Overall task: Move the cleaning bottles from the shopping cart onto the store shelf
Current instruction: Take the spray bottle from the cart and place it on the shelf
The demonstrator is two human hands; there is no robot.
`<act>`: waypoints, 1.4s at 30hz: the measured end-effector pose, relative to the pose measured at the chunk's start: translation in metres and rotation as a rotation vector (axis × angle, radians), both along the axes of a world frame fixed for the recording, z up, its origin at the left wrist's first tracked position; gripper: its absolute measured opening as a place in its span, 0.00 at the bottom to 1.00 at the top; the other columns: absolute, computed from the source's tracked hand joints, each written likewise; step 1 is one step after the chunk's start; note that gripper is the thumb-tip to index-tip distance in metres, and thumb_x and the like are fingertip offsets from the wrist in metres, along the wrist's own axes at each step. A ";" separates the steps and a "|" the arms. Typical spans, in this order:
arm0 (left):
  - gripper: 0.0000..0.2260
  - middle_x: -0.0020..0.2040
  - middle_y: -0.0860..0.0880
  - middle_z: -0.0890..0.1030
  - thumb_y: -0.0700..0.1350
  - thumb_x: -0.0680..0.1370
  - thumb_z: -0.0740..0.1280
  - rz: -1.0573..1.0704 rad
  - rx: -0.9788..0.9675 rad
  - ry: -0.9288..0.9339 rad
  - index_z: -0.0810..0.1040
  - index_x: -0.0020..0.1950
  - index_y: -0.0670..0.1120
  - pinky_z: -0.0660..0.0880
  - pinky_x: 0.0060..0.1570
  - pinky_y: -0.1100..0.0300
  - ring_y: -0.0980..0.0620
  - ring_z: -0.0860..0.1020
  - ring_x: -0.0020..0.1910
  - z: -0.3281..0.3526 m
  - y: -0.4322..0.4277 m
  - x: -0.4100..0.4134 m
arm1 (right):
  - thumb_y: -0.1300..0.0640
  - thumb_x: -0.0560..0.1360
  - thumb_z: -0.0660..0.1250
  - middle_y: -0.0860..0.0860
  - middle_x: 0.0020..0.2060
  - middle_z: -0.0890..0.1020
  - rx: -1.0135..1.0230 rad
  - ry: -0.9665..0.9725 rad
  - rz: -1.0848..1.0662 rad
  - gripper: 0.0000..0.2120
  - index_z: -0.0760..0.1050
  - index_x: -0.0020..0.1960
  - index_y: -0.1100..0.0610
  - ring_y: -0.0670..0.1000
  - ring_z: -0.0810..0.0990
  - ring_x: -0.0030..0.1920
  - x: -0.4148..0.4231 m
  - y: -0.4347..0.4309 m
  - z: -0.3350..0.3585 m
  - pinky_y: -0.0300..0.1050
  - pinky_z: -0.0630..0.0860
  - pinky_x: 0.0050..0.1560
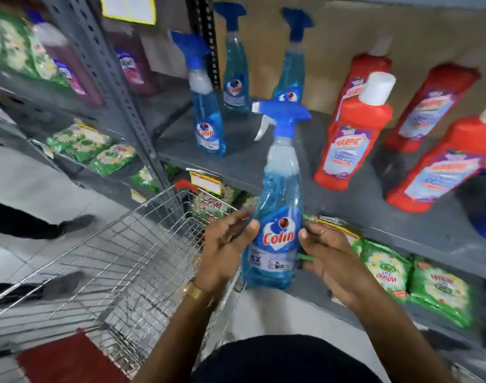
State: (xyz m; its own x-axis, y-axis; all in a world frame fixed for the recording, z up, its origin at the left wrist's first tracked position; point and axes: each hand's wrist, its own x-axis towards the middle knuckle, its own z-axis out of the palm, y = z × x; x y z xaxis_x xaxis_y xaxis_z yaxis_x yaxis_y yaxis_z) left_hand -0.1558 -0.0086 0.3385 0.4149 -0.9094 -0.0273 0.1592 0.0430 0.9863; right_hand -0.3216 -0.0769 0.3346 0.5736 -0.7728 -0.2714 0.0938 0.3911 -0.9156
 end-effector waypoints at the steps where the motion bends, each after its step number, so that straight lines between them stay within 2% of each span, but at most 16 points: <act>1: 0.12 0.41 0.59 0.86 0.34 0.74 0.65 -0.019 0.008 -0.007 0.78 0.56 0.42 0.78 0.42 0.70 0.62 0.82 0.43 -0.002 -0.006 -0.005 | 0.58 0.75 0.62 0.54 0.51 0.86 0.000 0.000 -0.032 0.14 0.77 0.59 0.57 0.57 0.83 0.54 -0.005 -0.001 -0.002 0.51 0.82 0.45; 4: 0.12 0.43 0.59 0.86 0.35 0.75 0.65 -0.079 0.016 -0.044 0.79 0.56 0.46 0.79 0.42 0.69 0.60 0.83 0.46 -0.007 -0.021 -0.013 | 0.61 0.77 0.60 0.54 0.51 0.85 -0.012 0.001 -0.104 0.13 0.77 0.59 0.58 0.57 0.83 0.55 -0.014 -0.007 -0.008 0.53 0.82 0.50; 8: 0.14 0.51 0.50 0.85 0.36 0.75 0.65 -0.087 0.009 -0.036 0.78 0.60 0.42 0.80 0.45 0.66 0.55 0.82 0.51 -0.019 -0.036 -0.015 | 0.61 0.78 0.59 0.55 0.54 0.84 -0.079 0.051 -0.135 0.12 0.77 0.59 0.57 0.56 0.82 0.57 -0.018 -0.018 -0.013 0.58 0.78 0.57; 11: 0.14 0.57 0.44 0.82 0.36 0.76 0.65 -0.103 -0.008 -0.078 0.76 0.62 0.41 0.80 0.47 0.65 0.54 0.82 0.53 -0.022 -0.050 -0.010 | 0.64 0.79 0.58 0.53 0.51 0.85 -0.135 0.047 -0.164 0.13 0.75 0.61 0.60 0.53 0.83 0.53 -0.010 -0.030 -0.016 0.50 0.81 0.52; 15: 0.14 0.56 0.49 0.80 0.32 0.76 0.62 -0.123 -0.050 -0.134 0.73 0.61 0.41 0.79 0.49 0.68 0.59 0.80 0.53 -0.020 -0.080 0.011 | 0.67 0.79 0.57 0.54 0.50 0.84 -0.176 0.019 -0.173 0.14 0.74 0.62 0.61 0.49 0.84 0.48 0.017 -0.061 -0.017 0.42 0.81 0.43; 21: 0.16 0.65 0.37 0.74 0.39 0.76 0.61 -0.096 -0.097 -0.272 0.68 0.64 0.39 0.73 0.63 0.45 0.39 0.73 0.65 -0.031 -0.139 0.051 | 0.67 0.78 0.58 0.49 0.48 0.85 -0.277 -0.012 -0.239 0.15 0.78 0.53 0.50 0.46 0.84 0.47 0.069 -0.116 -0.025 0.40 0.81 0.47; 22: 0.16 0.65 0.37 0.73 0.39 0.77 0.61 -0.094 -0.091 -0.290 0.68 0.64 0.39 0.74 0.63 0.47 0.38 0.72 0.65 -0.032 -0.148 0.054 | 0.67 0.78 0.58 0.45 0.45 0.86 -0.292 -0.012 -0.257 0.16 0.78 0.53 0.49 0.43 0.84 0.45 0.075 -0.122 -0.027 0.38 0.81 0.45; 24: 0.14 0.64 0.40 0.74 0.35 0.78 0.59 -0.099 -0.088 -0.317 0.68 0.64 0.39 0.76 0.59 0.61 0.42 0.73 0.65 -0.034 -0.164 0.056 | 0.68 0.78 0.57 0.42 0.45 0.85 -0.327 -0.005 -0.293 0.15 0.76 0.57 0.54 0.41 0.83 0.45 0.081 -0.135 -0.034 0.38 0.81 0.48; 26: 0.13 0.62 0.44 0.73 0.32 0.79 0.57 -0.104 -0.093 -0.360 0.68 0.63 0.40 0.76 0.54 0.70 0.47 0.73 0.63 -0.037 -0.175 0.054 | 0.68 0.78 0.57 0.49 0.52 0.83 -0.367 0.004 -0.315 0.15 0.73 0.62 0.58 0.43 0.83 0.49 0.082 -0.142 -0.042 0.42 0.80 0.53; 27: 0.13 0.62 0.45 0.73 0.32 0.79 0.56 -0.094 -0.091 -0.378 0.69 0.62 0.42 0.76 0.55 0.69 0.47 0.73 0.63 -0.037 -0.179 0.053 | 0.68 0.78 0.57 0.53 0.55 0.82 -0.390 0.025 -0.321 0.16 0.73 0.63 0.59 0.47 0.82 0.52 0.083 -0.147 -0.045 0.46 0.80 0.55; 30: 0.15 0.64 0.42 0.73 0.34 0.79 0.56 -0.065 -0.087 -0.395 0.68 0.62 0.49 0.74 0.64 0.48 0.42 0.73 0.65 -0.037 -0.198 0.056 | 0.69 0.78 0.57 0.60 0.60 0.80 -0.413 0.049 -0.343 0.17 0.71 0.66 0.61 0.56 0.80 0.59 0.088 -0.168 -0.047 0.55 0.78 0.59; 33: 0.14 0.63 0.46 0.73 0.40 0.80 0.56 -0.039 -0.088 -0.453 0.66 0.65 0.51 0.73 0.64 0.43 0.46 0.75 0.62 -0.037 -0.208 0.059 | 0.68 0.79 0.56 0.60 0.61 0.79 -0.423 0.071 -0.344 0.18 0.70 0.67 0.61 0.58 0.79 0.61 0.098 -0.186 -0.047 0.55 0.77 0.60; 34: 0.15 0.64 0.48 0.72 0.45 0.80 0.56 -0.026 -0.084 -0.469 0.65 0.67 0.51 0.73 0.64 0.45 0.48 0.74 0.61 -0.037 -0.206 0.059 | 0.68 0.79 0.56 0.60 0.61 0.79 -0.420 0.080 -0.340 0.18 0.69 0.67 0.61 0.57 0.79 0.61 0.101 -0.188 -0.048 0.54 0.77 0.61; 37: 0.32 0.70 0.46 0.68 0.67 0.74 0.54 0.014 -0.092 -0.529 0.60 0.72 0.50 0.71 0.66 0.52 0.49 0.71 0.67 -0.053 -0.203 0.062 | 0.65 0.79 0.58 0.58 0.62 0.78 -0.427 0.103 -0.310 0.18 0.69 0.68 0.60 0.55 0.78 0.61 0.107 -0.185 -0.051 0.50 0.77 0.61; 40: 0.35 0.76 0.48 0.58 0.66 0.72 0.59 0.063 -0.059 -0.474 0.52 0.74 0.55 0.64 0.72 0.45 0.49 0.62 0.74 -0.068 -0.195 0.056 | 0.58 0.79 0.60 0.53 0.62 0.77 -0.443 0.179 -0.364 0.16 0.71 0.66 0.59 0.52 0.76 0.62 0.097 -0.169 -0.053 0.45 0.74 0.61; 42: 0.39 0.77 0.48 0.53 0.59 0.71 0.66 0.107 -0.032 -0.434 0.48 0.75 0.53 0.60 0.74 0.43 0.49 0.57 0.75 -0.075 -0.187 0.044 | 0.53 0.78 0.61 0.56 0.53 0.80 -0.408 0.145 -0.505 0.11 0.77 0.57 0.55 0.52 0.80 0.54 0.073 -0.145 -0.065 0.41 0.76 0.54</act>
State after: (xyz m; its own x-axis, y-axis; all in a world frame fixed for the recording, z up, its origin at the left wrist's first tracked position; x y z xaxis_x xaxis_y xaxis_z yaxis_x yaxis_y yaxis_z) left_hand -0.1123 -0.1956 0.2639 0.4736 -0.8582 0.1980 -0.2766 0.0685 0.9585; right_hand -0.2484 -0.2216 0.2697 0.0941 -0.9942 0.0527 0.0389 -0.0492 -0.9980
